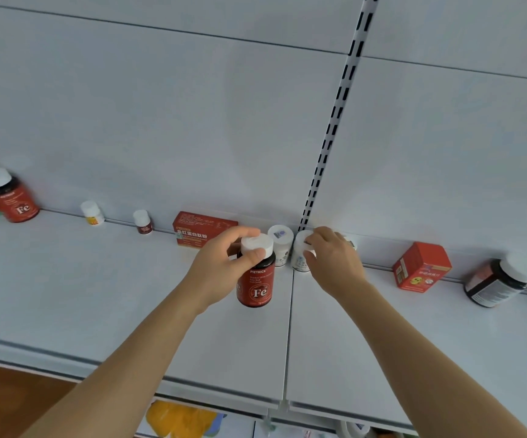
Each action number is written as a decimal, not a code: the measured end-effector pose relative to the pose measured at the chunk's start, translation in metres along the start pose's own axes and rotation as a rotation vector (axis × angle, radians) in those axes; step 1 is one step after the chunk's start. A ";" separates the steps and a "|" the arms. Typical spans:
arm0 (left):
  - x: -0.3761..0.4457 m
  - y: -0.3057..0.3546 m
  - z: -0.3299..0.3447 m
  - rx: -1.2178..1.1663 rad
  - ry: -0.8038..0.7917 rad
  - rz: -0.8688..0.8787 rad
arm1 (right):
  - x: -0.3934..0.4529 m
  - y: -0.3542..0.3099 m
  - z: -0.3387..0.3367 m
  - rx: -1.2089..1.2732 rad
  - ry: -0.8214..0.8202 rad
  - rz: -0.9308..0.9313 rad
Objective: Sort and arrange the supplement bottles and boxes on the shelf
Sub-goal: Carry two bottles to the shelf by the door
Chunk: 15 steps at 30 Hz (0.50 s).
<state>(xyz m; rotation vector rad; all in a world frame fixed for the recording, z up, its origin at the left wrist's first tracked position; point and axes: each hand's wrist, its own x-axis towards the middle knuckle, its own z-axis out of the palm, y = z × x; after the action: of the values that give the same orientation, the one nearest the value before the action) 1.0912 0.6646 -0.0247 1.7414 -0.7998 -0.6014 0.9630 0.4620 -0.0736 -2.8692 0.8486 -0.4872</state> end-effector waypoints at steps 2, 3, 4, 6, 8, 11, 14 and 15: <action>0.002 0.002 0.000 0.000 -0.002 0.004 | 0.000 0.001 0.002 -0.023 0.037 -0.016; 0.003 0.003 0.000 0.000 -0.002 0.006 | 0.000 0.001 0.002 -0.025 0.049 -0.019; 0.004 0.004 0.000 0.000 -0.004 0.010 | 0.001 0.000 0.001 -0.029 0.043 -0.016; 0.006 0.005 0.001 -0.003 -0.005 0.019 | 0.001 -0.001 -0.002 -0.032 0.024 -0.012; 0.008 0.008 0.000 -0.009 -0.004 0.028 | -0.001 -0.001 -0.006 -0.019 0.032 -0.019; 0.009 0.011 -0.002 0.001 -0.003 0.055 | -0.003 -0.004 -0.017 0.002 0.084 -0.070; 0.005 0.013 -0.010 0.070 0.025 0.085 | -0.003 -0.016 -0.031 0.032 0.163 -0.157; 0.004 0.013 -0.014 0.107 0.040 0.091 | -0.003 -0.023 -0.036 0.038 0.183 -0.185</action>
<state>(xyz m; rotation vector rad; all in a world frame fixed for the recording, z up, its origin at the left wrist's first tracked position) 1.1009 0.6678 -0.0081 1.7979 -0.8925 -0.4686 0.9602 0.4826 -0.0366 -2.9154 0.5902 -0.7874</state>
